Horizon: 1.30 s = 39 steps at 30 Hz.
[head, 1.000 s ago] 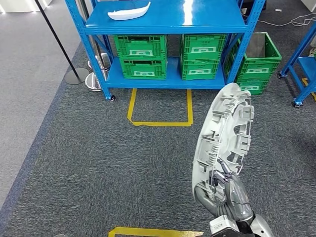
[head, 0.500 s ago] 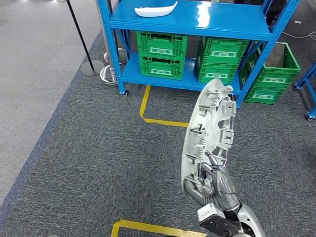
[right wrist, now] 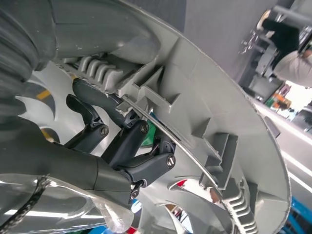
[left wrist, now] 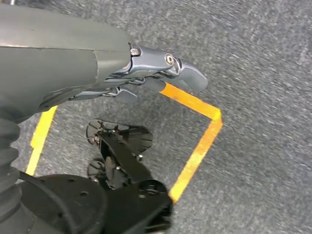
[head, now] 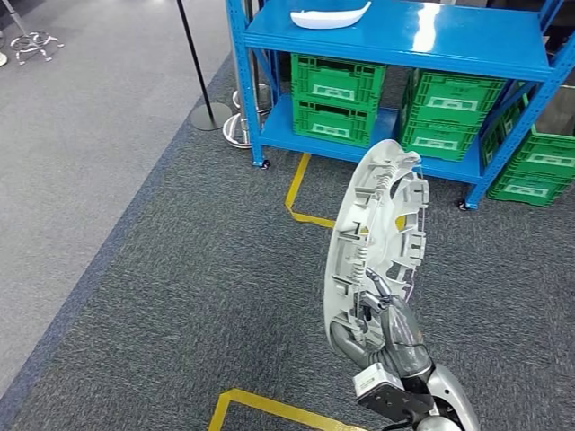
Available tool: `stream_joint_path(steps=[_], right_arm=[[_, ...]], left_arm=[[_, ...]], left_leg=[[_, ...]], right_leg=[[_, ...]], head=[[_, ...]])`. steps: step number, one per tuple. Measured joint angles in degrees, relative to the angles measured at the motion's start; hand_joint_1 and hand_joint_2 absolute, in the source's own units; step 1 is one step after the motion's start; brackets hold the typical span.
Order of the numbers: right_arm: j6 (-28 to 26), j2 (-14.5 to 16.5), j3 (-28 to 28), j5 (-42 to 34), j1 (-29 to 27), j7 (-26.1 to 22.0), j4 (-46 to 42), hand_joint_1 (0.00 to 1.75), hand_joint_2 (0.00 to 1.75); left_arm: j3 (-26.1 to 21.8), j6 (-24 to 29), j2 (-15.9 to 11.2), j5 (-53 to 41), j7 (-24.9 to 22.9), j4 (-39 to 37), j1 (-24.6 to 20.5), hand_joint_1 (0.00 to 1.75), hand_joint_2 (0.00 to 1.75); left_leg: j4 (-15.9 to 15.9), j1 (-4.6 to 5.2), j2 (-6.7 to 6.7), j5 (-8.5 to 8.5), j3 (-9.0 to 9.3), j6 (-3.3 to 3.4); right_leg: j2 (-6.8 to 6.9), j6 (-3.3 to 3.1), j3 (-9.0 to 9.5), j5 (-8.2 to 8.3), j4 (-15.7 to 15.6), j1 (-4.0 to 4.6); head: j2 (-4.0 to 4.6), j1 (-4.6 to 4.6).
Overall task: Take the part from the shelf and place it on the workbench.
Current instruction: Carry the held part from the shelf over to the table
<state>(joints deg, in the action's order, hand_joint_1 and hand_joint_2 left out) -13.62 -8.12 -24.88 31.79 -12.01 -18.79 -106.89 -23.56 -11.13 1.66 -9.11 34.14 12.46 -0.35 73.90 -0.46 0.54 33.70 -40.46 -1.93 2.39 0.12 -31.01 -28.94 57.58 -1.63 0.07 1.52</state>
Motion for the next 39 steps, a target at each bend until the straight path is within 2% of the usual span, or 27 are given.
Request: stream_joint_path(steps=[1, 2, 4, 6, 8, 9, 10, 12, 14, 15, 16, 17, 19, 21, 22, 23, 24, 26, 27, 28, 29, 30, 31, 33, 35, 37, 39], right_arm=[[0.0, 0.0, 0.0, 0.0, 0.0, 0.0, 0.1, 1.75, 1.75], [0.0, 0.1, 0.0, 0.0, 0.0, 0.0, 0.1, 1.75, 1.75], [0.0, 0.2, 0.0, 0.0, -0.1, 0.0, 0.1, 1.75, 1.75], [-0.2, 0.3, 0.0, 0.1, -0.2, 0.0, 0.1, 1.75, 1.75], [-0.5, 0.3, 0.0, 0.2, -0.5, 0.0, 0.1, 1.75, 1.75], [-0.9, 0.2, 0.0, 0.3, -0.9, 0.0, 0.0, 1.75, 1.75], [-1.5, 0.1, 0.0, 0.3, -1.6, 0.0, -0.3, 1.75, 1.75], [-3.2, -0.4, 0.2, 0.3, -3.6, 0.0, -1.2, 1.75, 1.75], [-4.6, -1.1, 0.3, 0.2, -5.5, -0.1, -2.1, 1.75, 1.75], [-4.9, -1.5, 0.4, 0.1, -6.2, 0.0, -2.4, 1.75, 1.75], [-5.4, -1.9, 0.5, 0.1, -7.1, 0.0, -2.8, 1.75, 1.75], [-6.0, -2.3, 0.7, 0.0, -8.0, 0.0, -3.3, 1.75, 1.75], [-7.4, -3.2, 1.3, -0.2, -9.9, -0.1, -4.7, 1.75, 1.75], [-8.6, -3.9, 1.8, -0.4, -11.3, -0.4, -6.1, 1.75, 1.75], [-9.0, -4.3, 2.1, -0.5, -11.9, -0.5, -6.7, 1.75, 1.75], [-9.2, -4.5, 2.3, -0.6, -12.2, -0.5, -7.1, 1.75, 1.75], [-9.3, -4.7, 2.4, -0.6, -12.4, -0.5, -7.5, 1.75, 1.75], [-9.4, -4.9, 2.7, -0.7, -12.9, -0.5, -8.1, 1.75, 1.75], [-9.7, -5.0, 2.7, -0.7, -13.1, -0.6, -8.3, 1.75, 1.75], [-10.1, -5.2, 2.8, -0.7, -13.4, -0.6, -8.6, 1.75, 1.75], [-10.5, -5.5, 2.9, -0.8, -13.7, -0.7, -8.9, 1.75, 1.75], [-10.9, -5.9, 3.1, -0.8, -14.1, -0.7, -9.2, 1.75, 1.75], [-11.2, -6.3, 3.3, -0.9, -14.3, -0.7, -9.6, 1.75, 1.75], [-11.6, -7.1, 3.7, -1.1, -14.7, -0.8, -10.5, 1.75, 1.75], [-11.6, -7.9, 4.4, -1.1, -14.9, -0.7, -11.5, 1.75, 1.75], [-11.5, -8.5, 5.2, -0.9, -15.1, -0.6, -12.3, 1.75, 1.75], [-10.9, -8.9, 5.8, -0.6, -15.0, -0.5, -12.9, 1.75, 1.75]], left_arm=[[0.0, 0.0, 0.0, -0.1, 0.0, 0.0, 0.1, 0.0, 1.75], [0.0, 0.0, -0.1, -0.2, 0.0, 0.0, 0.2, 0.0, 1.75], [0.0, 0.0, -0.2, -0.4, 0.0, 0.0, 0.1, 0.0, 1.75], [0.0, 0.0, -0.3, -0.7, 0.1, 0.0, 0.0, 0.0, 1.75], [0.0, 0.1, -0.3, -1.2, 0.1, 0.0, 0.1, 0.0, 1.75], [0.0, 0.3, -0.3, -1.5, 0.2, 0.0, 0.3, 0.0, 1.75], [0.0, 0.5, -0.2, -2.0, 0.2, 0.0, 0.3, 0.0, 1.75], [0.2, 0.9, 0.0, -2.9, 0.3, 0.0, 0.2, 0.0, 1.75], [0.2, 1.2, 0.2, -3.4, 0.4, 0.0, 0.1, 0.0, 1.75], [0.3, 1.3, 0.3, -3.7, 0.5, -0.1, 0.1, 0.0, 1.75], [0.3, 1.4, 0.5, -4.0, 0.6, -0.1, 0.1, 0.0, 1.75], [0.5, 1.7, 0.7, -4.4, 0.7, -0.1, 0.1, 0.0, 1.75], [0.8, 2.2, 1.1, -5.1, 1.0, -0.1, 0.1, 0.0, 1.75], [1.1, 2.6, 1.4, -5.5, 1.2, -0.1, 0.0, 0.0, 1.75], [1.2, 2.7, 1.4, -5.7, 1.3, -0.1, 0.0, 0.0, 1.75], [1.3, 2.8, 1.5, -5.8, 1.4, -0.1, 0.0, 0.0, 1.75], [1.4, 2.8, 1.6, -5.8, 1.4, -0.1, 0.1, 0.0, 1.75], [1.6, 3.2, 1.7, -6.0, 1.4, -0.2, 0.1, 0.0, 1.75], [1.7, 3.7, 1.9, -6.2, 1.2, -0.2, -0.2, 0.0, 1.75], [1.8, 4.4, 2.1, -6.6, 0.9, -0.2, -0.5, 0.0, 1.75], [1.9, 5.2, 2.4, -7.1, 0.5, -0.2, -0.9, 0.0, 1.75], [2.1, 5.9, 2.8, -7.6, 0.1, -0.2, -1.3, 0.0, 1.75], [2.3, 6.4, 3.2, -8.0, -0.3, -0.2, -1.5, 0.0, 1.75], [2.7, 6.8, 3.7, -8.7, -0.8, -0.2, -1.8, 0.0, 1.75], [3.2, 6.9, 4.2, -9.4, -1.0, -0.2, -2.1, 0.0, 1.75], [3.7, 6.9, 4.6, -9.9, -1.1, -0.2, -2.6, 0.0, 1.75], [4.0, 6.8, 4.8, -10.4, -1.1, -0.2, -2.7, 0.0, 1.75]], left_leg=[[-1.5, -0.25, -0.2, -1.31, 0.82, -0.18], [-4.9, -0.41, -0.7, -3.32, 2.61, -0.27], [-12.8, -0.27, -2.9, -6.43, 6.52, -0.08], [-15.9, 0.23, -4.23, -6.95, 7.81, 0.65], [-16.1, 0.41, -3.35, -6.99, 7.54, 1.63], [-16.3, 0.33, -2.77, -7.16, 7.55, 2.09], [-16.6, 0.23, -2.16, -7.35, 7.58, 2.59], [-16.8, 0.18, -0.78, -7.59, 7.58, 3.36], [-16.8, 0.41, 0.76, -7.63, 7.52, 3.7], [-16.8, 0.53, 1.54, -7.63, 7.55, 3.74], [-16.7, 0.61, 2.36, -7.63, 7.57, 3.74], [-16.6, 0.64, 3.21, -7.59, 7.59, 3.69], [-15.9, 0.72, 4.83, -7.33, 7.27, 3.41], [-15.1, 0.71, 6.16, -7.21, 6.48, 2.88], [-14.9, 0.67, 6.79, -7.31, 6.11, 2.57], [-14.9, 0.54, 7.41, -7.45, 5.89, 2.3], [-14.7, 0.53, 7.14, -7.33, 5.74, 1.99], [-11.8, 0.61, 4.23, -5.49, 4.47, 1.3], [-8.8, 0.57, 2.18, -3.79, 3.11, 0.94], [-5.0, 0.43, 0.82, -1.96, 1.34, 0.64], [-1.5, 0.26, 0.21, -0.61, -0.28, 0.44], [0.5, 0.11, -0.02, -0.16, -1.19, 0.33], [0.8, 0.02, -0.12, -0.6, -1.25, 0.3], [-4.7, -0.02, -0.65, -4.05, 1.81, 0.58], [-11.7, 0.42, -2.54, -6.6, 5.56, 1.23], [-14.6, 1.01, -3.79, -6.64, 6.73, 1.99], [-15.2, 1.18, -3.03, -6.6, 6.78, 2.73]], right_leg=[[0.61, 0.06, 0.03, -0.04, 0.0, -0.05], [1.2, 0.17, 0.12, -0.12, 0.0, -0.09], [2.28, 0.6, 0.3, -0.32, 0.1, 0.03], [3.32, 1.25, 0.4, -0.43, 0.1, 0.32], [4.28, 2.03, 0.57, -0.52, -0.1, 0.37], [3.71, 2.36, 0.52, -0.95, 0.1, 0.26], [2.45, 2.55, 0.06, -1.94, 1.3, 0.15], [-0.93, 2.56, -2.68, -5.51, 7.4, 0.07], [-2.22, 2.4, -6.39, -8.44, 15.1, 0.22], [-2.36, 2.32, -7.38, -8.45, 16.7, 0.29], [-2.45, 2.22, -7.23, -7.21, 15.9, 0.35], [-2.77, 2.08, -6.05, -5.14, 13.1, 0.37], [-5.34, 1.87, -2.61, -1.62, 5.2, 0.11], [-7.45, 1.75, -0.77, -0.92, 1.6, -0.09], [-7.37, 1.66, -0.59, -1.11, 1.4, -0.02], [-6.77, 1.46, -0.52, -1.01, 1.5, 0.0], [-6.08, 1.2, -0.43, -0.89, 1.3, -0.01], [-4.48, 0.61, -0.13, -0.77, 1.0, -0.13], [-3.59, 0.41, -0.02, -0.81, 1.0, -0.06], [-2.68, 0.27, 0.02, -0.88, 1.0, 0.01], [-1.72, 0.23, 0.04, -0.95, 1.0, 0.07], [-0.78, 0.21, 0.08, -1.02, 1.0, 0.09], [0.05, 0.22, 0.12, -1.1, 1.0, 0.1], [1.47, 0.35, 0.34, -1.28, 1.0, 0.12], [2.6, 0.69, 0.55, -1.47, 1.0, 0.28], [3.67, 1.28, 0.62, -1.58, 0.9, 0.53], [4.73, 2.01, 0.87, -1.71, 0.6, 0.64]], head=[[0.0, -0.01], [0.0, -0.01], [0.0, -0.04], [0.0, -0.04], [0.0, -0.03], [0.0, 0.02], [0.0, 0.11], [0.0, 0.38], [0.0, 0.49], [0.0, 0.48], [0.0, 0.49], [0.0, 0.48], [0.0, 0.48], [0.0, 0.43], [0.0, 0.4], [0.0, 0.39], [0.0, 0.38], [0.0, 0.05], [0.0, -0.12], [0.0, -0.28], [0.0, -0.29], [0.0, -0.3], [0.0, -0.31], [0.0, -0.31], [0.0, -0.31], [0.0, -0.24], [0.0, -0.2]])
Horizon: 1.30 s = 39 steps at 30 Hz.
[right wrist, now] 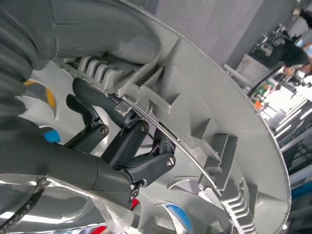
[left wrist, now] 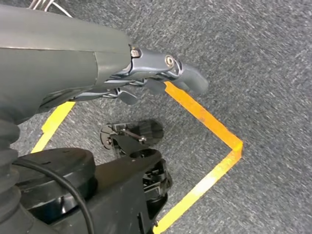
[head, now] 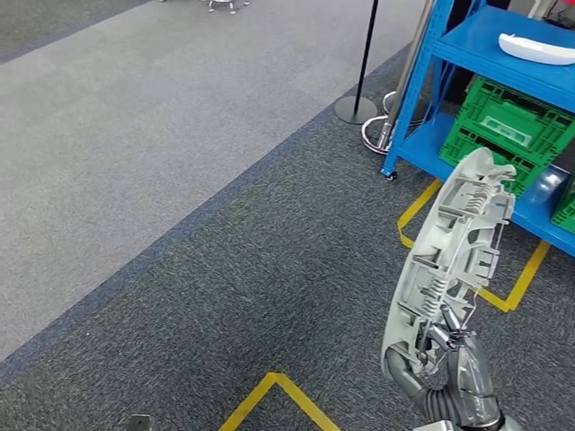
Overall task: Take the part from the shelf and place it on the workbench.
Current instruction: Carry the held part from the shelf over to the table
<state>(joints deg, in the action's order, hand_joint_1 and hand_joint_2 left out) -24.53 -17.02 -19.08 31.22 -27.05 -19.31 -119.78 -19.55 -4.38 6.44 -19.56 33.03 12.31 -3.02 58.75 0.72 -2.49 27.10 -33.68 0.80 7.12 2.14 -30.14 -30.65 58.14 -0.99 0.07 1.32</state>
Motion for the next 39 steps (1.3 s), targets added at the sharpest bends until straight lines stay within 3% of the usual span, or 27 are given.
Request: stream_joint_path(steps=[1, 3, 5, 6, 7, 8, 9, 11, 13, 15, 16, 18, 20, 22, 23, 24, 25, 27, 29, 30, 31, 33, 35, 37, 38, 39], right_arm=[[0.3, -0.2, 0.2, 0.2, 0.1, 0.0, -0.2, 1.75, 1.75], [0.8, -0.6, 0.6, 0.4, 0.1, 0.1, -0.6, 1.75, 1.75], [1.0, -0.9, 1.0, 0.5, 0.1, 0.1, -0.7, 1.75, 1.75], [1.1, -1.0, 1.1, 0.5, 0.1, 0.1, -0.7, 1.75, 1.75], [1.2, -1.1, 1.2, 0.5, 0.1, 0.1, -0.7, 1.75, 1.75], [1.3, -1.2, 1.3, 0.5, 0.1, 0.1, -0.7, 1.75, 1.75], [1.5, -1.2, 1.4, 0.5, 0.1, 0.2, -0.7, 1.75, 1.75], [2.3, -1.3, 1.5, 0.9, 0.4, 0.2, -0.7, 1.75, 1.75], [3.2, -1.3, 1.5, 1.5, 1.2, 0.3, -0.7, 1.75, 1.75], [4.1, -1.3, 1.4, 2.1, 2.2, 0.5, -0.6, 1.75, 1.75], [4.5, -1.3, 1.3, 2.4, 2.8, 0.6, -0.5, 1.75, 1.75], [5.3, -1.2, 1.0, 2.9, 4.1, 0.9, -0.2, 1.75, 1.75], [6.3, -1.0, 0.6, 3.4, 5.7, 1.1, 0.2, 1.75, 1.75], [7.4, -0.6, 0.1, 3.8, 7.4, 1.3, 0.7, 1.75, 1.75], [7.8, -0.5, -0.2, 3.9, 8.2, 1.4, 0.9, 1.75, 1.75], [8.1, -0.3, -0.4, 4.0, 8.9, 1.5, 1.1, 1.75, 1.75], [8.2, -0.2, -0.6, 4.0, 9.5, 1.6, 1.2, 1.75, 1.75], [8.3, 0.0, -0.9, 4.2, 10.2, 1.6, 1.5, 1.75, 1.75], [8.3, 0.2, -1.0, 4.3, 10.9, 1.7, 1.7, 1.75, 1.75], [8.3, 0.2, -1.1, 4.3, 11.1, 1.7, 1.9, 1.75, 1.75], [8.3, 0.2, -1.2, 4.3, 11.4, 1.7, 2.0, 1.75, 1.75], [8.3, 0.2, -1.3, 4.3, 11.6, 1.7, 2.1, 1.75, 1.75], [8.4, 0.2, -1.4, 4.3, 11.7, 1.7, 2.4, 1.75, 1.75], [8.4, 0.2, -1.5, 4.3, 11.7, 1.7, 2.6, 1.75, 1.75], [8.4, 0.2, -1.6, 4.3, 11.7, 1.7, 2.7, 1.75, 1.75], [8.5, 0.2, -1.7, 4.3, 11.7, 1.7, 2.8, 1.75, 1.75]], left_arm=[[0.2, -0.1, 0.1, -0.2, 0.0, 0.0, 0.1, 0.0, 1.75], [0.4, -0.2, 0.3, -0.5, 0.0, 0.0, 0.0, 0.0, 1.75], [0.6, -0.3, 0.4, -0.6, -0.1, 0.0, -0.3, 0.0, 1.75], [0.7, -0.4, 0.5, -0.6, -0.1, 0.0, -0.4, 0.0, 1.75], [0.8, -0.4, 0.6, -0.7, -0.1, 0.0, -0.4, 0.0, 1.75], [0.8, -0.4, 0.6, -0.7, -0.1, 0.0, -0.3, 0.0, 1.75], [0.8, -0.5, 0.7, -0.7, -0.1, 0.0, -0.3, 0.0, 1.75], [0.9, -0.7, 0.6, -0.8, -0.1, 0.0, -0.4, 0.0, 1.75], [0.9, -0.9, 0.5, -0.8, -0.1, 0.0, -0.4, 0.0, 1.75], [0.9, -1.2, 0.2, -0.7, -0.1, 0.0, -0.2, 0.0, 1.75], [0.9, -1.3, 0.1, -0.6, -0.1, 0.0, -0.1, 0.0, 1.75], [0.9, -1.8, -0.3, -0.3, 0.0, 0.0, 0.1, 0.0, 1.75], [0.8, -2.4, -0.6, 0.1, 0.2, 0.0, 0.1, 0.0, 1.75], [0.8, -2.8, -0.9, 0.4, 0.3, 0.0, 0.2, 0.0, 1.75], [0.7, -3.0, -1.1, 0.4, 0.3, 0.0, 0.4, 0.0, 1.75], [0.7, -3.1, -1.3, 0.5, 0.3, 0.0, 0.5, 0.0, 1.75], [0.7, -3.1, -1.6, 0.5, 0.3, 0.0, 0.6, 0.0, 1.75], [0.7, -3.1, -2.0, 0.5, 0.3, 0.0, 0.5, 0.0, 1.75], [0.7, -3.2, -2.4, 0.5, 0.3, 0.0, 0.6, 0.0, 1.75], [0.7, -3.2, -2.5, 0.5, 0.4, 0.0, 0.7, 0.0, 1.75], [0.6, -3.2, -2.6, 0.5, 0.4, 0.0, 0.9, 0.0, 1.75], [0.6, -3.2, -2.6, 0.5, 0.4, 0.0, 1.1, 0.0, 1.75], [0.6, -3.2, -2.5, 0.5, 0.5, 0.0, 0.9, 0.0, 1.75], [0.6, -3.3, -2.5, 0.5, 0.5, 0.0, 0.7, 0.0, 1.75], [0.6, -3.3, -2.4, 0.5, 0.5, 0.0, 0.7, 0.0, 1.75], [0.5, -3.3, -2.4, 0.5, 0.5, 0.0, 0.8, 0.0, 1.75]], left_leg=[[-0.4, -0.08, 0.56, -0.18, 0.24, 0.36], [-1.2, -0.33, 1.66, -0.59, 0.76, 1.09], [-1.3, -0.32, 2.98, -0.7, 0.78, 1.45], [-1.2, -0.26, 3.76, -0.68, 0.8, 1.52], [-1.2, -0.21, 4.56, -0.65, 0.87, 1.56], [-1.1, -0.22, 5.4, -0.61, 0.96, 1.56], [-1.0, -0.27, 6.25, -0.51, 1.03, 1.45], [-0.1, -0.36, 7.85, -0.09, 0.81, 0.89], [0.6, -0.38, 9.17, 0.11, 0.13, 0.27], [0.8, -0.51, 10.36, -0.06, -0.36, -0.16], [1.0, -0.49, 10.16, 0.07, -0.51, -0.39], [4.0, -0.4, 7.38, 1.79, -1.95, -0.99], [11.3, -0.45, 3.89, 5.15, -5.6, -1.48], [16.9, -0.53, 2.94, 6.72, -8.58, -1.48], [16.7, -0.48, 2.88, 5.93, -8.64, -1.25], [14.4, -0.3, 2.73, 4.21, -7.59, -0.82], [10.5, 0.1, 2.13, 2.09, -5.74, -0.18], [3.3, 1.27, -0.37, -0.45, -2.17, 1.27], [0.6, 2.01, -1.48, -0.69, -1.07, 2.12], [0.3, 2.04, -0.85, -0.83, -1.04, 2.31], [-0.3, 1.84, -0.16, -1.09, -0.76, 2.41], [-1.7, 1.28, 1.14, -1.63, 0.08, 2.59], [-2.2, 0.9, 2.51, -1.86, 0.46, 2.69], [-2.1, 0.76, 4.07, -1.81, 0.48, 2.66], [-2.0, 0.66, 4.9, -1.71, 0.53, 2.55], [-1.8, 0.48, 5.77, -1.56, 0.59, 2.32]], right_leg=[[-0.39, 0.28, 0.05, -0.4, 0.2, -0.08], [-3.16, 0.5, -1.38, -2.68, 3.6, -0.21], [-6.17, 0.39, -5.08, -6.06, 11.3, -0.24], [-6.77, 0.38, -6.92, -7.0, 14.6, -0.2], [-7.0, 0.38, -7.98, -6.83, 16.1, -0.19], [-7.1, 0.41, -8.01, -5.51, 15.4, -0.21], [-7.38, 0.47, -7.01, -3.28, 12.5, -0.31], [-9.64, 0.71, -3.92, 0.26, 5.1, -0.76], [-11.65, 0.65, -2.21, 0.85, 1.7, -1.01], [-11.06, 0.08, -1.97, 0.65, 1.7, -0.96], [-10.39, -0.25, -1.87, 0.67, 1.6, -0.97], [-8.83, -0.99, -1.56, 0.66, 1.4, -1.05], [-7.18, -1.43, -1.43, 0.53, 1.4, -0.73], [-5.56, -1.63, -1.35, 0.35, 1.4, -0.39], [-4.8, -1.73, -1.25, 0.24, 1.4, -0.22], [-4.05, -1.79, -1.09, 0.11, 1.4, -0.05], [-3.3, -1.83, -0.89, -0.02, 1.3, 0.11], [-1.9, -1.7, -0.51, -0.29, 1.1, 0.37], [-0.5, -1.36, -0.27, -0.45, 0.8, 0.53], [0.2, -1.12, -0.05, -0.51, 0.6, 0.59], [0.21, -0.9, 0.12, -0.74, 0.5, 0.58], [-2.58, -0.56, -0.52, -2.15, 2.5, 0.51], [-6.14, -0.36, -3.73, -5.06, 8.9, 0.35], [-6.99, -0.03, -7.48, -6.78, 15.1, 0.26], [-7.04, 0.19, -8.32, -6.15, 15.8, 0.18], [-7.17, 0.48, -7.99, -4.31, 14.1, 0.0]], head=[[0.0, 0.05], [0.0, 0.26], [0.0, 0.43], [0.0, 0.49], [0.0, 0.48], [0.0, 0.48], [0.0, 0.48], [0.0, 0.54], [-0.01, 0.56], [-0.01, 0.53], [0.0, 0.5], [0.0, 0.1], [0.0, -0.28], [0.0, -0.32], [0.0, -0.32], [0.0, -0.32], [0.0, -0.31], [0.0, -0.28], [0.0, -0.27], [0.0, -0.27], [-0.01, -0.24], [-0.01, -0.16], [0.0, 0.0], [0.0, 0.09], [0.0, 0.08], [0.0, 0.08]])
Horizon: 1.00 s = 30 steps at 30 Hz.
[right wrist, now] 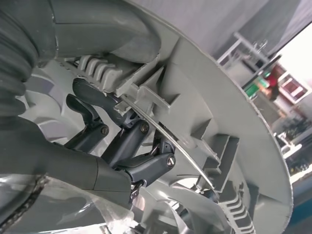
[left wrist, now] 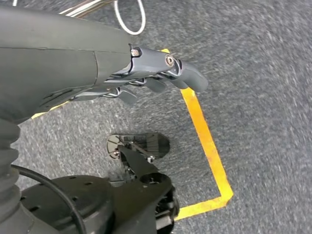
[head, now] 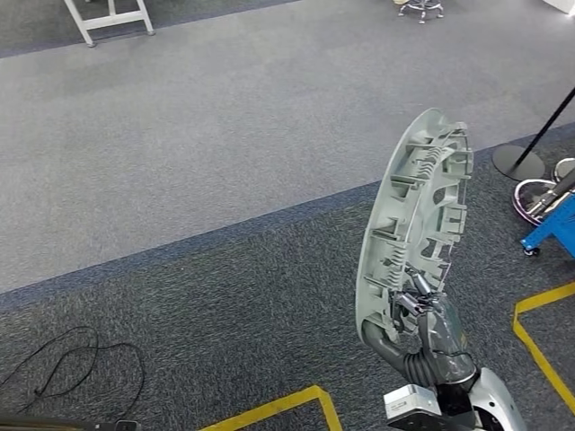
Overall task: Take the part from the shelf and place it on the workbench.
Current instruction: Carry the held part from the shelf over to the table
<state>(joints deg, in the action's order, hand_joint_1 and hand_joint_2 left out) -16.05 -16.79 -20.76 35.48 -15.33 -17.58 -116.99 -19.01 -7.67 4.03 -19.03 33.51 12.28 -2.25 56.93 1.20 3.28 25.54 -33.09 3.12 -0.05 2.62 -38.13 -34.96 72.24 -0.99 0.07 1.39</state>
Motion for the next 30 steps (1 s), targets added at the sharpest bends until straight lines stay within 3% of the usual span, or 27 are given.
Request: stream_joint_path(steps=[1, 3, 5, 7, 9, 11, 13, 14, 15, 16, 18, 20, 22, 23, 25, 26, 27, 28, 29, 30], right_arm=[[0.2, 0.0, 0.0, 0.0, 0.1, 0.0, 0.1, 1.75, 1.75], [1.2, 0.1, -0.2, 0.0, 0.9, 0.1, 0.3, 1.75, 1.75], [2.6, 0.3, -0.4, 0.0, 2.4, 0.5, 0.8, 1.75, 1.75], [3.8, 0.7, -0.8, 0.1, 4.0, 1.1, 1.3, 1.75, 1.75], [4.4, 1.3, -1.3, 0.3, 5.5, 1.4, 1.9, 1.75, 1.75], [4.6, 1.8, -1.8, 0.7, 6.6, 1.5, 2.4, 1.75, 1.75], [4.6, 2.0, -2.2, 0.9, 7.1, 1.5, 2.8, 1.75, 1.75], [4.5, 2.0, -2.3, 0.9, 7.2, 1.5, 3.0, 1.75, 1.75], [4.4, 2.0, -2.3, 1.0, 7.2, 1.5, 3.2, 1.75, 1.75], [4.3, 2.0, -2.4, 0.9, 7.0, 1.5, 3.2, 1.75, 1.75], [3.8, 2.0, -2.4, 1.0, 6.4, 1.3, 3.2, 1.75, 1.75], [2.9, 2.0, -2.4, 1.2, 5.4, 0.8, 3.2, 1.75, 1.75], [2.4, 2.0, -2.4, 1.5, 4.5, 0.1, 3.2, 1.75, 1.75], [2.3, 2.0, -2.4, 1.7, 4.2, -0.1, 3.2, 1.75, 1.75], [2.0, 2.0, -2.4, 1.7, 3.8, -0.4, 3.3, 1.75, 1.75], [1.8, 2.1, -2.4, 1.8, 3.7, -0.6, 3.4, 1.75, 1.75], [1.7, 2.1, -2.4, 1.9, 3.6, -0.7, 3.4, 1.75, 1.75], [1.7, 2.1, -2.4, 2.0, 3.6, -0.8, 3.5, 1.75, 1.75], [1.7, 2.1, -2.4, 2.0, 3.5, -0.8, 3.6, 1.75, 1.75], [1.8, 2.2, -2.5, 2.1, 3.6, -0.8, 3.7, 1.75, 1.75]], left_arm=[[-0.1, 0.0, 0.0, 0.1, 0.0, 0.0, 0.0, 0.0, 1.75], [-0.3, -0.3, -0.2, 0.6, 0.2, 0.0, 0.0, 0.0, 1.75], [-0.6, -0.7, -0.5, 0.9, 0.4, 0.0, -0.2, 0.0, 1.75], [-0.9, -1.0, -0.7, 1.0, 0.5, 0.0, -0.1, 0.0, 1.75], [-1.2, -1.2, -0.8, 1.0, 0.5, 0.0, 0.1, 0.0, 1.75], [-1.5, -1.2, -1.0, 1.1, 0.5, 0.0, -0.1, 0.0, 1.75], [-1.6, -1.2, -1.0, 1.0, 0.5, 0.0, -0.2, 0.0, 1.75], [-1.6, -1.1, -1.0, 0.8, 0.6, 0.0, -0.1, 0.0, 1.75], [-1.6, -1.0, -0.9, 0.7, 0.6, 0.0, -0.1, 0.0, 1.75], [-1.6, -0.7, -0.9, 0.5, 0.6, 0.0, -0.1, 0.0, 1.75], [-1.6, 0.0, -0.8, 0.2, 0.7, 0.0, -0.1, 0.0, 1.75], [-1.7, 0.7, -0.9, -0.1, 0.6, 0.0, -0.2, 0.0, 1.75], [-1.7, 1.2, -0.9, -0.2, 0.6, 0.0, 0.2, 0.0, 1.75], [-1.7, 1.3, -0.9, -0.2, 0.5, 0.0, 0.5, 0.0, 1.75], [-1.7, 1.4, -0.8, -0.2, 0.5, 0.0, 0.8, 0.0, 1.75], [-1.7, 1.5, -0.7, -0.3, 0.5, 0.0, 0.7, 0.0, 1.75], [-1.7, 1.7, -0.6, -0.3, 0.5, 0.0, 0.6, 0.0, 1.75], [-1.7, 2.0, -0.5, -0.4, 0.5, 0.0, 0.4, 0.0, 1.75], [-1.8, 2.3, -0.4, -0.4, 0.5, 0.0, 0.4, 0.0, 1.75], [-1.8, 2.5, -0.3, -0.5, 0.5, 0.0, 0.5, 0.0, 1.75]], left_leg=[[0.4, -0.22, 0.87, 0.27, 0.02, -0.36], [1.8, -0.46, 2.43, 0.98, -0.54, -1.27], [2.8, -0.54, 3.62, 1.19, -1.47, -1.89], [3.1, -0.71, 4.38, 1.04, -1.96, -2.21], [5.1, -0.69, 1.96, 2.07, -2.98, -2.73], [11.2, -0.7, -1.64, 4.85, -6.07, -3.24], [17.9, -0.82, -2.71, 7.14, -9.69, -3.29], [19.2, -0.79, -2.79, 6.98, -10.45, -3.09], [18.3, -0.68, -2.85, 5.81, -10.15, -2.75], [15.4, -0.41, -3.21, 3.81, -8.77, -2.25], [7.8, 0.79, -5.78, 0.64, -5.03, -0.96], [3.7, 1.86, -7.75, 0.27, -3.09, 0.06], [2.5, 2.01, -6.89, 0.47, -2.61, 0.53], [1.8, 1.85, -6.25, 0.25, -2.1, 0.6], [0.3, 1.22, -4.93, -0.21, -0.88, 0.74], [0.0, 1.0, -4.22, -0.27, -0.58, 0.75], [-0.1, 0.84, -3.46, -0.22, -0.48, 0.82], [0.0, 0.74, -2.6, -0.13, -0.42, 0.8], [0.0, 0.64, -1.7, -0.01, -0.32, 0.7], [0.2, 0.49, -0.81, 0.16, -0.17, 0.5]], right_leg=[[-0.55, 0.39, 1.25, 2.51, -3.5, -0.33], [-3.37, 1.08, 4.08, 5.29, -9.9, -1.01], [-5.05, 0.79, 5.08, 5.1, -11.7, -1.17], [-3.89, -0.08, 5.17, 5.13, -11.7, -1.07], [-2.43, -0.86, 5.47, 5.07, -11.8, -0.96], [-0.74, -1.51, 5.78, 4.85, -11.9, -0.64], [1.06, -1.88, 6.0, 4.53, -11.9, -0.24], [1.93, -2.01, 6.15, 4.34, -11.9, -0.05], [2.75, -2.09, 6.36, 4.14, -11.9, 0.12], [3.54, -2.12, 6.63, 3.91, -11.9, 0.24], [4.98, -2.0, 7.19, 3.46, -12.0, 0.39], [6.3, -1.66, 7.44, 3.17, -12.3, 0.47], [7.49, -1.22, 7.85, 3.01, -12.8, 0.49], [7.0, -1.03, 8.08, 2.77, -12.9, 0.47], [3.81, -0.73, 7.12, 1.25, -10.3, 0.41], [1.86, -0.62, 5.48, -0.02, -7.2, 0.33], [0.76, -0.47, 3.35, -1.35, -3.5, 0.27], [0.31, -0.3, 1.24, -2.17, -0.3, 0.22], [0.18, -0.12, -0.23, -2.0, 1.3, 0.16], [0.13, 0.08, -0.67, -0.67, 0.8, 0.08]], head=[[0.0, 0.01], [0.0, 0.11], [-0.01, 0.17], [-0.01, 0.13], [0.0, -0.15], [0.0, -0.43], [0.0, -0.46], [0.0, -0.47], [0.0, -0.46], [0.0, -0.45], [0.0, -0.44], [-0.01, -0.46], [-0.01, -0.5], [0.0, -0.43], [0.0, -0.36], [0.0, -0.28], [0.0, -0.26], [0.0, -0.16], [0.0, -0.14], [0.0, -0.14]])
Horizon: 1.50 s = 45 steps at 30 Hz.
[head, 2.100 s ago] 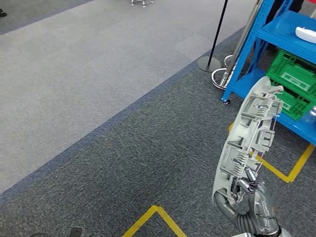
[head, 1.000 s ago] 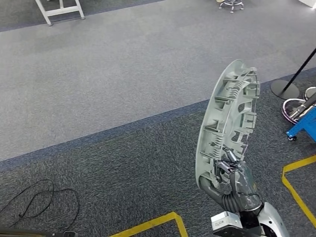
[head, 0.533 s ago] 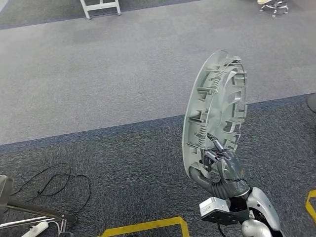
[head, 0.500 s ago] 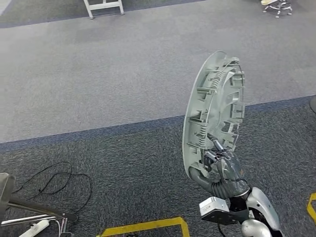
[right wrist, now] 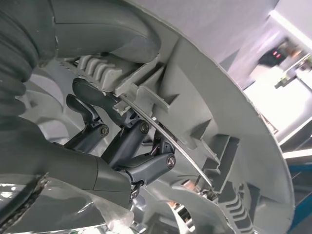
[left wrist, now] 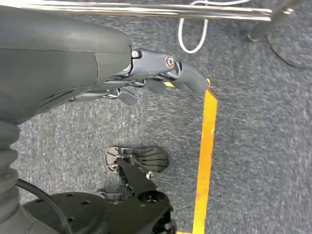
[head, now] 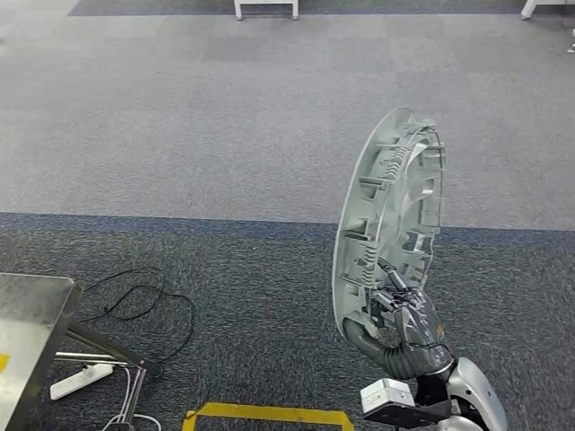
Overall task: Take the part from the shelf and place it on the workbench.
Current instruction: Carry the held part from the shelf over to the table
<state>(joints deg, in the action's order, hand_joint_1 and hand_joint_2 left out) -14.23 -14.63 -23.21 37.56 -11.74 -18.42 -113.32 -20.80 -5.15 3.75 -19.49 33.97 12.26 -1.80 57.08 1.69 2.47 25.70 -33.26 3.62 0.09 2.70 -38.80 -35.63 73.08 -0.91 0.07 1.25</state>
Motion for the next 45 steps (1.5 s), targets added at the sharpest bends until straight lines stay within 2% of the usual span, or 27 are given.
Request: stream_joint_path(steps=[2, 3, 5, 7, 8, 10, 12, 14, 15, 17, 19, 21, 25, 26, 28, 30, 31, 32, 33, 34, 36, 38, 39, 40, 42, 44, 45], right_arm=[[0.3, 0.1, 0.0, 0.0, 0.4, 0.1, 0.2, 1.75, 1.75], [0.5, 0.2, -0.1, 0.1, 0.7, 0.1, 0.4, 1.75, 1.75], [0.8, 0.4, -0.1, 0.1, 1.6, 0.2, 0.8, 1.75, 1.75], [0.9, 0.5, -0.2, 0.2, 2.2, 0.3, 1.2, 1.75, 1.75], [0.9, 0.6, -0.2, 0.2, 2.5, 0.3, 1.3, 1.75, 1.75], [0.9, 0.6, -0.2, 0.1, 2.9, 0.4, 1.5, 1.75, 1.75], [0.8, 0.6, -0.1, 0.1, 3.0, 0.3, 1.6, 1.75, 1.75], [0.8, 0.6, -0.1, -0.1, 3.1, 0.2, 1.7, 1.75, 1.75], [0.8, 0.6, 0.0, -0.2, 3.1, 0.2, 1.7, 1.75, 1.75], [0.8, 0.6, 0.0, -0.4, 3.1, 0.1, 1.8, 1.75, 1.75], [0.8, 0.6, 0.0, -0.5, 3.2, 0.1, 1.8, 1.75, 1.75], [0.8, 0.6, 0.0, -0.5, 3.2, 0.1, 1.8, 1.75, 1.75], [0.8, 0.6, 0.0, -0.6, 3.2, 0.1, 1.9, 1.75, 1.75], [0.7, 0.6, 0.0, -0.6, 3.1, 0.0, 1.9, 1.75, 1.75], [0.5, 0.6, 0.4, -0.7, 2.6, -0.5, 1.9, 1.75, 1.75], [0.4, 0.6, 0.7, -0.7, 2.1, -1.1, 1.9, 1.75, 1.75], [0.4, 0.6, 0.8, -0.8, 2.1, -1.3, 2.0, 1.75, 1.75], [0.5, 0.6, 0.9, -0.8, 2.1, -1.4, 2.1, 1.75, 1.75], [0.6, 0.6, 0.9, -0.8, 2.1, -1.4, 2.2, 1.75, 1.75], [0.8, 0.6, 0.9, -0.9, 2.3, -1.4, 2.3, 1.75, 1.75], [0.9, 0.6, 0.9, -1.0, 2.7, -1.5, 2.6, 1.75, 1.75], [1.1, 0.6, 0.8, -1.0, 3.0, -1.6, 2.8, 1.75, 1.75], [1.1, 0.6, 0.8, -1.0, 3.1, -1.7, 2.9, 1.75, 1.75], [1.1, 0.6, 0.8, -1.0, 3.2, -1.7, 3.0, 1.75, 1.75], [1.1, 0.6, 0.9, -1.1, 3.2, -1.7, 3.1, 1.75, 1.75], [0.9, 0.6, 1.1, -1.2, 2.8, -1.8, 3.1, 1.75, 1.75], [0.9, 0.5, 1.3, -1.4, 2.5, -1.9, 3.1, 1.75, 1.75]], left_arm=[[-0.2, 0.3, 0.2, 0.0, 0.0, 0.0, 0.3, 0.0, 1.75], [-0.4, 0.4, 0.1, 0.1, 0.1, 0.0, 0.4, 0.0, 1.75], [-0.8, 0.6, 0.0, 0.3, 0.2, 0.0, 0.4, 0.0, 1.75], [-1.2, 0.7, 0.0, 0.3, 0.3, 0.0, 0.7, 0.0, 1.75], [-1.3, 0.7, 0.1, 0.4, 0.3, 0.0, 1.0, 0.0, 1.75], [-1.6, 0.8, 0.2, 0.4, 0.4, 0.0, 1.3, 0.0, 1.75], [-1.9, 1.0, 0.3, 0.4, 0.5, 0.0, 1.3, 0.0, 1.75], [-2.2, 1.2, 0.6, 0.4, 0.5, 0.0, 1.3, 0.0, 1.75], [-2.4, 1.3, 0.7, 0.4, 0.6, 0.0, 1.4, 0.0, 1.75], [-2.6, 1.5, 0.9, 0.4, 0.6, 0.0, 1.6, 0.0, 1.75], [-2.8, 1.7, 0.9, 0.4, 0.7, 0.0, 1.6, 0.0, 1.75], [-2.8, 1.8, 0.8, 0.4, 0.7, 0.0, 1.6, 0.0, 1.75], [-2.9, 1.8, 0.8, 0.4, 0.7, 0.0, 1.5, 0.0, 1.75], [-2.9, 1.9, 0.8, 0.4, 0.7, 0.0, 1.5, 0.0, 1.75], [-3.1, 2.0, 1.0, 0.3, 0.8, 0.0, 1.5, 0.0, 1.75], [-3.2, 2.1, 1.3, 0.1, 0.9, 0.0, 1.5, 0.0, 1.75], [-3.2, 2.1, 1.4, 0.0, 0.9, 0.0, 1.4, 0.0, 1.75], [-3.2, 2.1, 1.5, -0.1, 0.9, 0.0, 1.4, 0.0, 1.75], [-3.2, 2.0, 1.6, -0.2, 0.9, 0.0, 1.6, 0.0, 1.75], [-3.2, 2.0, 1.6, -0.3, 0.9, 0.0, 1.7, 0.0, 1.75], [-3.2, 2.1, 1.6, -0.3, 0.9, 0.0, 1.7, 0.0, 1.75], [-3.3, 2.1, 1.6, -0.4, 0.8, 0.0, 1.7, 0.0, 1.75], [-3.4, 2.1, 1.6, -0.5, 0.8, 0.0, 1.7, 0.0, 1.75], [-3.4, 2.1, 1.5, -0.7, 0.8, 0.0, 1.9, 0.0, 1.75], [-3.6, 2.1, 1.6, -0.9, 0.8, 0.0, 2.2, 0.0, 1.75], [-3.6, 2.3, 1.8, -1.0, 0.8, 0.0, 2.1, 0.0, 1.75], [-3.6, 2.4, 1.9, -1.2, 0.8, 0.0, 2.0, 0.0, 1.75]], left_leg=[[0.7, -0.44, 1.71, 0.62, 0.26, -0.66], [1.3, -0.57, 2.47, 1.02, 0.11, -1.06], [2.4, -0.76, 3.81, 1.47, -0.65, -1.67], [2.7, -0.92, 5.04, 1.41, -1.31, -1.98], [2.9, -0.92, 4.74, 1.54, -1.48, -2.18], [5.5, -0.87, 1.98, 2.94, -2.74, -2.72], [12.1, -1.0, -1.18, 5.79, -6.08, -3.2], [18.0, -1.19, -1.91, 7.48, -9.39, -3.18], [18.5, -1.17, -1.97, 6.89, -9.8, -2.94], [13.3, -0.7, -2.57, 3.05, -7.5, -2.05], [6.9, 0.4, -5.31, 0.25, -4.21, -0.91], [4.8, 1.1, -7.45, 0.02, -3.0, -0.35], [4.1, 1.38, -7.81, 0.24, -2.78, -0.08], [3.2, 1.5, -7.28, 0.27, -2.5, 0.1], [1.1, 1.0, -4.95, 0.03, -1.32, 0.41], [-0.1, 0.28, -2.33, -0.17, -0.39, 0.55], [-0.1, 0.15, -1.46, -0.03, -0.27, 0.5], [0.0, 0.01, -0.59, 0.12, -0.08, 0.36], [0.1, -0.17, 0.29, 0.32, 0.16, 0.11], [0.3, -0.4, 1.12, 0.61, 0.39, -0.22], [1.4, -0.69, 2.68, 1.38, 0.31, -1.04], [2.2, -0.8, 4.0, 1.78, -0.39, -1.68], [2.5, -0.85, 4.61, 1.79, -0.68, -1.85], [2.5, -0.92, 4.85, 1.84, -0.82, -2.02], [4.2, -0.85, 2.68, 2.9, -1.57, -2.55], [10.1, -0.96, -0.75, 5.75, -4.44, -3.2], [14.0, -1.17, -1.58, 7.29, -6.49, -3.42]], right_leg=[[-1.0, 0.56, 1.99, 4.61, -6.1, -0.38], [-2.37, 0.85, 3.35, 6.04, -9.4, -0.65], [-4.44, 0.58, 5.01, 6.52, -12.5, -0.89], [-3.96, -0.4, 5.29, 6.22, -12.7, -0.8], [-3.32, -0.74, 5.39, 6.19, -12.7, -0.78], [-1.94, -1.4, 5.78, 6.04, -12.9, -0.74], [-0.33, -1.93, 6.14, 5.67, -12.9, -0.39], [1.29, -2.21, 6.48, 5.26, -12.9, -0.04], [2.04, -2.27, 6.73, 5.03, -12.9, 0.12], [3.44, -2.27, 7.49, 4.47, -12.9, 0.35], [4.57, -2.2, 7.82, 3.96, -13.1, 0.4], [5.03, -2.15, 7.68, 3.77, -13.3, 0.37], [5.33, -1.93, 8.14, 3.67, -13.3, 0.53], [6.15, -1.66, 8.64, 3.59, -13.6, 0.63], [3.81, -0.91, 7.15, 1.8, -10.2, 0.55], [0.31, -0.17, 2.62, -1.12, -2.5, 0.27], [0.05, 0.09, 0.59, -1.66, 0.3, 0.16], [-0.01, 0.33, -0.57, -1.11, 1.3, 0.06], [-0.08, 0.58, -0.57, 0.63, 0.0, -0.07], [-0.49, 0.88, 0.49, 3.2, -3.2, -0.31], [-2.86, 1.28, 3.51, 6.52, -10.2, -0.93], [-4.38, 0.69, 5.03, 6.6, -13.0, -1.12], [-4.04, 0.14, 5.28, 6.41, -13.2, -1.02], [-3.38, -0.34, 5.33, 6.38, -13.2, -0.99], [-2.09, -1.1, 5.81, 6.17, -13.4, -0.98], [-0.54, -1.72, 6.38, 5.83, -13.6, -0.82], [0.31, -1.9, 6.62, 5.62, -13.6, -0.69]], head=[[0.0, -0.01], [0.0, 0.09], [0.0, 0.22], [0.0, 0.21], [0.0, 0.14], [0.0, -0.18], [0.0, -0.48], [0.0, -0.49], [0.0, -0.48], [0.0, -0.47], [0.0, -0.41], [0.0, -0.35], [0.0, -0.5], [0.0, -0.55], [0.0, -0.47], [0.0, -0.27], [0.0, -0.22], [0.0, -0.22], [0.0, -0.23], [0.0, -0.22], [0.0, -0.18], [0.0, -0.15], [0.0, -0.13], [0.0, -0.13], [0.0, -0.44], [0.0, -0.84], [0.0, -0.92]])
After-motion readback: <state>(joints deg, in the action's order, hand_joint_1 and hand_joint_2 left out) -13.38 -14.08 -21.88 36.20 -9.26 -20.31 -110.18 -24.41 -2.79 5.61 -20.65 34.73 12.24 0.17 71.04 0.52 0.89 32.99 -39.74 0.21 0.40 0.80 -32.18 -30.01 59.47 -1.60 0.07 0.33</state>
